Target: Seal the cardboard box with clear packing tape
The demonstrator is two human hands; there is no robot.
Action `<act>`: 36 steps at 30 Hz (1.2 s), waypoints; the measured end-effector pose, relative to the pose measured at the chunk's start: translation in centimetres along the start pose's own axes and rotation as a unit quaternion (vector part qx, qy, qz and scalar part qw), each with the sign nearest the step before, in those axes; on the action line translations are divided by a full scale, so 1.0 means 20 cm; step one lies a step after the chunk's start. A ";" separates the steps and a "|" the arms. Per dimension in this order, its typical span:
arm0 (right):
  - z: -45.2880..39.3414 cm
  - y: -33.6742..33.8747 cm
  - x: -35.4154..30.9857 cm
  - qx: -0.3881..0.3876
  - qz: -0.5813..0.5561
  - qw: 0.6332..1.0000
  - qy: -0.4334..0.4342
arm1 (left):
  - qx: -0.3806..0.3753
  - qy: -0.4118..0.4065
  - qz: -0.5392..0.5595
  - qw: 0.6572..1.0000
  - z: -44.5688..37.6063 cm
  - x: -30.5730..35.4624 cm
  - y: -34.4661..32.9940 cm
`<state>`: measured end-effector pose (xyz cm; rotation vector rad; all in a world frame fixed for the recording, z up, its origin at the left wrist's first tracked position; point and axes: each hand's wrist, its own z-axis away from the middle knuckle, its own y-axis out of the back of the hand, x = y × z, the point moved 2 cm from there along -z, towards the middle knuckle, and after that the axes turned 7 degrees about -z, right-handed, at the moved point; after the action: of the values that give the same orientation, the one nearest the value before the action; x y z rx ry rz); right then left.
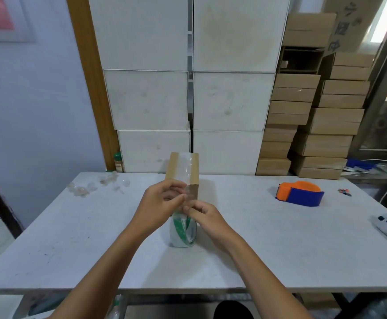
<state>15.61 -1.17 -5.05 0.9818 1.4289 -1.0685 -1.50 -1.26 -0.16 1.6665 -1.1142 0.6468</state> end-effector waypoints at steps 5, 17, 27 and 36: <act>0.00 -0.01 0.00 0.019 -0.034 0.999 0.038 | 0.009 0.005 0.007 1.000 0.01 0.00 -0.01; -0.01 -0.05 0.10 0.094 -0.019 0.995 0.037 | 0.068 -0.014 -0.028 0.997 0.02 -0.06 -0.02; -0.03 -0.04 0.11 0.085 -0.027 0.995 0.041 | -0.012 -0.265 -0.286 0.921 0.04 -0.15 -0.01; -0.01 -0.04 0.11 0.065 -0.037 0.996 0.045 | -0.008 -0.239 -0.313 0.919 0.01 -0.15 0.01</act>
<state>14.62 -1.20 -7.18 1.0896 1.4941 -1.1968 -2.97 -0.29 -2.71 2.0814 -0.8156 -0.1924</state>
